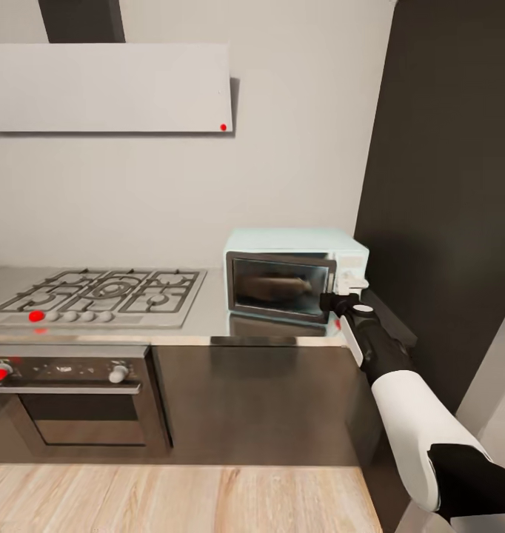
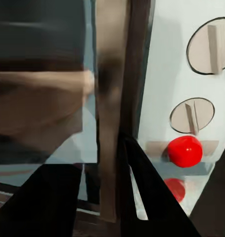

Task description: In the kitchen, take the popcorn bag from the countertop, put it into the microwave, and heat it until the popcorn is cooked so the cooked popcorn ends up inside the bag.

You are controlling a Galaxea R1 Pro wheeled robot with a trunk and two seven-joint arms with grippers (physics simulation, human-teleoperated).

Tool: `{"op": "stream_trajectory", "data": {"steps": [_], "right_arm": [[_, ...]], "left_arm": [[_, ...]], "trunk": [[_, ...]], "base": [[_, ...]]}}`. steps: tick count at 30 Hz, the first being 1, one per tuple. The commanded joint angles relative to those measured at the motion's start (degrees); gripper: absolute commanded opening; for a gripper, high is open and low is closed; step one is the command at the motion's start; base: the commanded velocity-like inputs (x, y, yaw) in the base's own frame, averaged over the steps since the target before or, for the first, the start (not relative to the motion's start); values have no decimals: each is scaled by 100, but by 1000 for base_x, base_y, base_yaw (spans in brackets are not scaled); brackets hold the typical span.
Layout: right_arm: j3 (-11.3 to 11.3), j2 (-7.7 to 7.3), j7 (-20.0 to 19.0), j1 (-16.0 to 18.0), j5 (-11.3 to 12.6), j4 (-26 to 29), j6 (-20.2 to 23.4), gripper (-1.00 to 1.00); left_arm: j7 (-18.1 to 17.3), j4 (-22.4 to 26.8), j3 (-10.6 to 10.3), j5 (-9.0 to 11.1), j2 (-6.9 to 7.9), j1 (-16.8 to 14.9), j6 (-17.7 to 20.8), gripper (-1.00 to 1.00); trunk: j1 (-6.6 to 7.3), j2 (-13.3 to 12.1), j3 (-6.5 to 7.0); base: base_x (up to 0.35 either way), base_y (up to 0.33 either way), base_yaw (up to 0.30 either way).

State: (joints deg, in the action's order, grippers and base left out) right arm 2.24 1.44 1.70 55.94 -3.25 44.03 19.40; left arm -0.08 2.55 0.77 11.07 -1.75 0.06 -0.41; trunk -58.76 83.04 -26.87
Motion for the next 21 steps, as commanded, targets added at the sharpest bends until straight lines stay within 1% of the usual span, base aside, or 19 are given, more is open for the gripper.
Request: {"op": "stream_trajectory", "data": {"steps": [1,12,16,21], "right_arm": [[31,-35,110,4,-150,9,38,-100],[31,-37,98,5,-138,9,45,-100],[31,-38,87,5,-144,9,47,-100],[31,-39,80,4,-132,9,47,-100]], "left_arm": [[-1,9,5,35,-1,3,-3,100],[-1,7,2,35,-1,3,-3,100],[-1,9,2,35,-1,3,-3,100],[-1,9,2,35,7,3,-3,100]], "trunk": [[3,4,-5],[3,4,-5],[3,4,-5],[3,4,-5]], "base": [[-235,0,0],[-197,0,0],[-110,0,0],[-20,0,0]]}}
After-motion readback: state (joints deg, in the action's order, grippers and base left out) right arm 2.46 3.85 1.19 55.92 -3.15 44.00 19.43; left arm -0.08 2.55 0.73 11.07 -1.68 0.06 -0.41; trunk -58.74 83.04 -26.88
